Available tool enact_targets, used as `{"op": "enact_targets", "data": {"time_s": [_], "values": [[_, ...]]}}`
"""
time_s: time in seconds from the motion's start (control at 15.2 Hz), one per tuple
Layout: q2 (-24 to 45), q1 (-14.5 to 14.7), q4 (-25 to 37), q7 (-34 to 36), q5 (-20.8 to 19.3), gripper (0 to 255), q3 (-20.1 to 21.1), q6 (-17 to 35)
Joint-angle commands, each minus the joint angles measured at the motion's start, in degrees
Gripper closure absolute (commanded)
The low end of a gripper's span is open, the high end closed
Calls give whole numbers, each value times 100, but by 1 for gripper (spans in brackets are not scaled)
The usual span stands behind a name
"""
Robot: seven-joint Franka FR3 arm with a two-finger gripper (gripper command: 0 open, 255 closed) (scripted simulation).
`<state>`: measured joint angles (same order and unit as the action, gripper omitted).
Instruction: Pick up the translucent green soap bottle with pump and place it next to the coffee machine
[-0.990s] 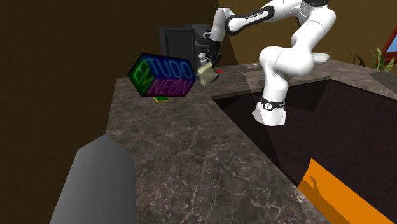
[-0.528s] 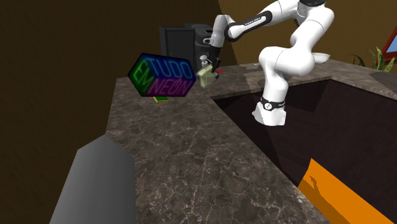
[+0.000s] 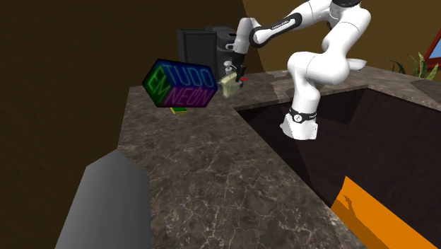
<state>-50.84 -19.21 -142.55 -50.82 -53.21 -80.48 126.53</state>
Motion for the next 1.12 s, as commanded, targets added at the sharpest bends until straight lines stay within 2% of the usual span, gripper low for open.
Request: {"op": "enact_targets", "data": {"time_s": [0.0, 0.26, 0.53, 1.06], "values": [[1, 2, -20, -4, 3, 0, -13, -11], [4, 8, -20, 4, 6, 0, -9, -10], [-219, -470, 137, -203, 462, 0, 823, -708], [-223, -469, 137, -201, 459, 0, 822, -711]]}}
